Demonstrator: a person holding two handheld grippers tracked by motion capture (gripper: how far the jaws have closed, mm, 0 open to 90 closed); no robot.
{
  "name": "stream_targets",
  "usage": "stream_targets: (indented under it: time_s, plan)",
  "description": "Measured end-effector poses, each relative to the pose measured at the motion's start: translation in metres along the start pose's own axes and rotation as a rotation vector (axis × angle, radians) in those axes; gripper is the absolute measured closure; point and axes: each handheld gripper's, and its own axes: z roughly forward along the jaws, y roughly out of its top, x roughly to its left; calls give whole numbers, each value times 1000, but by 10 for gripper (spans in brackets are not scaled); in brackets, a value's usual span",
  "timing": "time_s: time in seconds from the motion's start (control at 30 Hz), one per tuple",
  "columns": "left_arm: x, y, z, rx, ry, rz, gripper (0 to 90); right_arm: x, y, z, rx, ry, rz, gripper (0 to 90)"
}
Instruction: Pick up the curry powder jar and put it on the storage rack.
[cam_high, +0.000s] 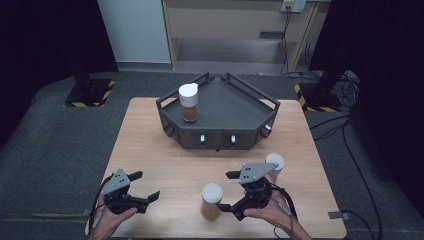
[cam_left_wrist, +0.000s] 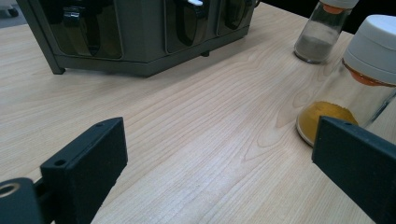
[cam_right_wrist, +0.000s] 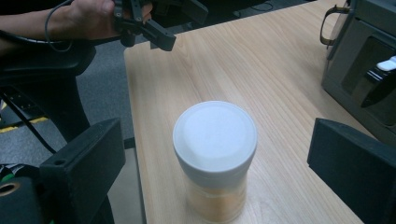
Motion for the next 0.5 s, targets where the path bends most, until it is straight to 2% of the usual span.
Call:
stream_targets:
  time_s: [0.5]
  plan:
    - [0,0,0,0,-2,1,27,3,3,28,40,3,-33,89]
